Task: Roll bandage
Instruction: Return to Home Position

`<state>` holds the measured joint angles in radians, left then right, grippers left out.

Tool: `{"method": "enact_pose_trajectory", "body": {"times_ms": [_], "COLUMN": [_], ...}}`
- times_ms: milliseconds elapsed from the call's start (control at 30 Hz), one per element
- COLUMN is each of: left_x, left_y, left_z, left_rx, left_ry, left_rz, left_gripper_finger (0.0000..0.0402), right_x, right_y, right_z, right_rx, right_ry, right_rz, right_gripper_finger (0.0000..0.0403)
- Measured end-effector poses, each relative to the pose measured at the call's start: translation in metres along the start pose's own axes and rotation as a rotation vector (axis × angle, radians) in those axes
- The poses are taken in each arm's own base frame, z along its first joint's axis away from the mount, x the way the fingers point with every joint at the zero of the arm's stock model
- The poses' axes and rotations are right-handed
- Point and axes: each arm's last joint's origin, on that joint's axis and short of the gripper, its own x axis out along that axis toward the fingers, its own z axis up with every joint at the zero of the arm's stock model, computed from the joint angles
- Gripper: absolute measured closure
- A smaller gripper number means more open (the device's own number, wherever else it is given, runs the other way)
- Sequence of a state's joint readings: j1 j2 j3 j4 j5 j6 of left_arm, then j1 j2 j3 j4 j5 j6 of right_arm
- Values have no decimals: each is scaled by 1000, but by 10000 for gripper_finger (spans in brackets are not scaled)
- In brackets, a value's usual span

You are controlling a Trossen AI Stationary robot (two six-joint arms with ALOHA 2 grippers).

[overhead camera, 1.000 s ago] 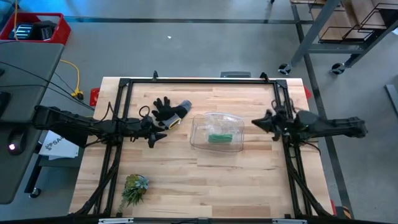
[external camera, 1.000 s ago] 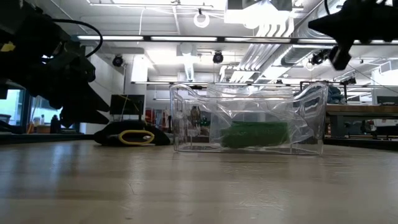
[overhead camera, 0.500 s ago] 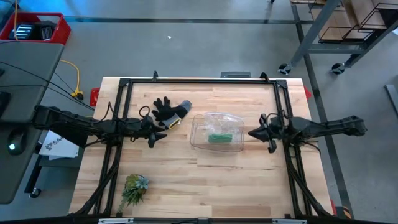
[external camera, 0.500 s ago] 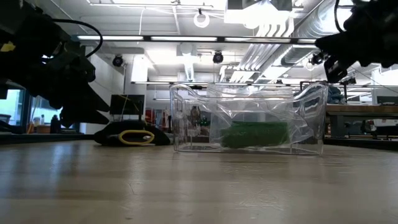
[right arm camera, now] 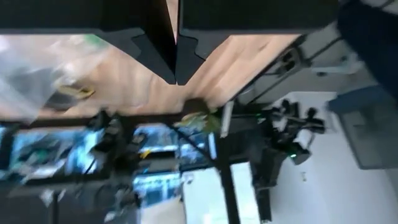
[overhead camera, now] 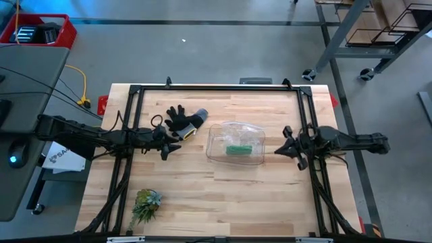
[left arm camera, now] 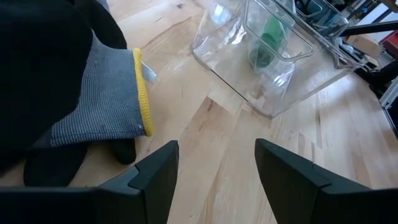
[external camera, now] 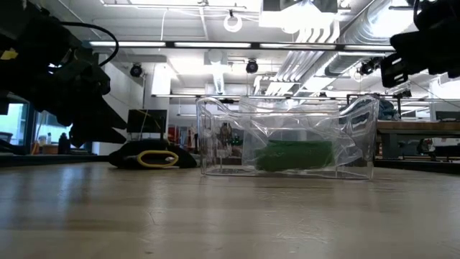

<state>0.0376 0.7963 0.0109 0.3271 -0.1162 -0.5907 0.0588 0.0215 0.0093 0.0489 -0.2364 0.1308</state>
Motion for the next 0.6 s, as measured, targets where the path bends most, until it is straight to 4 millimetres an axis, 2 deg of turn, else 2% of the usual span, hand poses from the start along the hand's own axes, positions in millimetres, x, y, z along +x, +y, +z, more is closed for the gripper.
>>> {"method": "enact_pose_trajectory", "body": {"times_ms": [100,367,600], "left_x": [0,0,0], "left_y": [0,0,0], "left_z": [0,0,1], "left_rx": [0,0,-1], "left_ry": [0,-3,-5], "left_rz": [0,-3,-5], "left_gripper_finger": [195,195,195], "right_x": [-2,-2,-2], "right_y": [-2,-5,-5], "right_z": [2,2,2], "right_rx": [-48,83,99], "right_ry": [-20,-24,-25], "right_rz": [-31,-57,-57], "right_gripper_finger": [403,403,403]}}
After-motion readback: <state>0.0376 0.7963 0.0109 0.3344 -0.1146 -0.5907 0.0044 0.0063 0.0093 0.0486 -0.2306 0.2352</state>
